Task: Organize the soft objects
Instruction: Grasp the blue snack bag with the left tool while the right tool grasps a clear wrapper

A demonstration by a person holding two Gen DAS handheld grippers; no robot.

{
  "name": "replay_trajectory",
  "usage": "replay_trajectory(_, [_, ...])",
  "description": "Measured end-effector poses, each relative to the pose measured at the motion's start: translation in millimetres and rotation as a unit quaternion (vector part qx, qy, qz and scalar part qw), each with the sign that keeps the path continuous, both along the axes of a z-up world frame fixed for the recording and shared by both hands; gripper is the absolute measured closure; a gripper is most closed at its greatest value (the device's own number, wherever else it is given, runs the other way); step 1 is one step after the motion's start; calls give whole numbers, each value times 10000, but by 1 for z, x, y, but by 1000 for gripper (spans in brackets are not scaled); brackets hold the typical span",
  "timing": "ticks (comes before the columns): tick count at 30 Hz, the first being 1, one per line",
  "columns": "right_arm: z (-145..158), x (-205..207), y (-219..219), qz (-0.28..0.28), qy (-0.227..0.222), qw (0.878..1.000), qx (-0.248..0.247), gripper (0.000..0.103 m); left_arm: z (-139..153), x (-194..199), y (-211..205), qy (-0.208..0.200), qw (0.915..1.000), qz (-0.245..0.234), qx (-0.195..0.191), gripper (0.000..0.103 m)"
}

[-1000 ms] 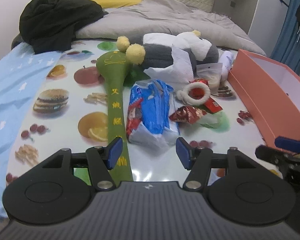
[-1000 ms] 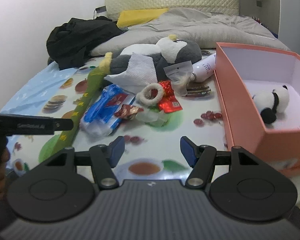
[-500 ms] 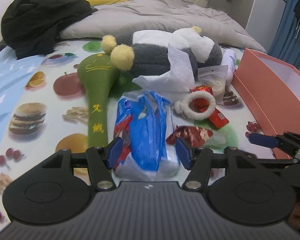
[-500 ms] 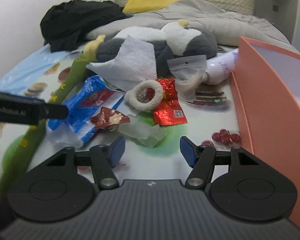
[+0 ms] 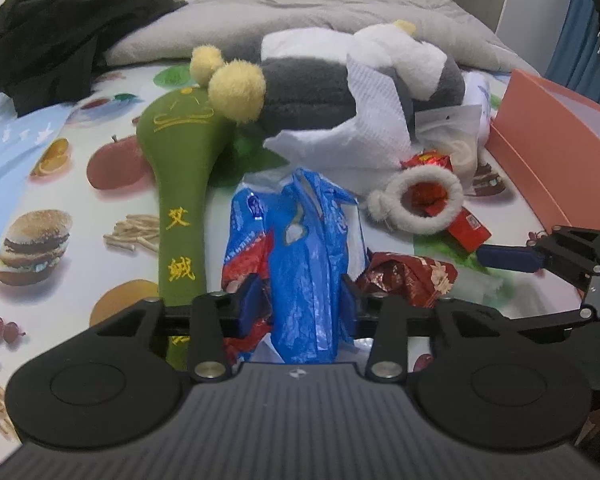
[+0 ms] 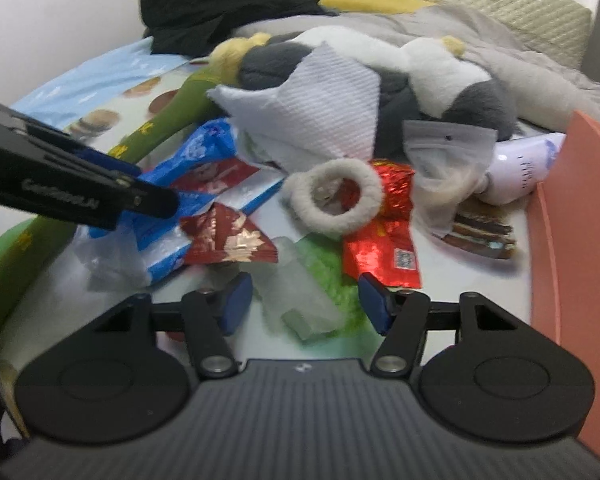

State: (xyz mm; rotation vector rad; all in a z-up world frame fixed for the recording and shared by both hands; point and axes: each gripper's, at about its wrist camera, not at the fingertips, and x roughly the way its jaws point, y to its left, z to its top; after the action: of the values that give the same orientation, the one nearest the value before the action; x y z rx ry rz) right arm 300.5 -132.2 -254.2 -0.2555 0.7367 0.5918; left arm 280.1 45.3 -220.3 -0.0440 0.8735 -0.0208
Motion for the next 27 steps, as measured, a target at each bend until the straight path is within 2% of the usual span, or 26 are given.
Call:
replay_trajectory(2, [0,1,0,86,52,9999,24,50,-2,0,0,41,10000,-34,-35,74])
replay_trajectory(6, [3,0,0,180,229,9995,128,71,2,-4,-3,-27,10000,-13,-14,82])
replay_trajectory(9, [7,-6,2,146,229,9996,35,80,7,-10,-3,-57,9999,47,-110,84])
replay_trajectory(14, [13,-16,-6,-154,229,9996,3,81,16,-25,-5,-139,9997,127,-161,86])
replay_trajectory(18, [18,-25,-19,-632,247,9977,-3,82,24,-40,-7,-206,9992,236,-244,86])
replay_trajectory(22, [23,-41,-25,-998,-55,9941,-416,81,32,-56,-10,-298,9985,311,-340,87])
replay_trajectory(27, [29,-55,-40,-1309,7,9910,-278,81,39,-72,-18,-382,9980,293,-405,87])
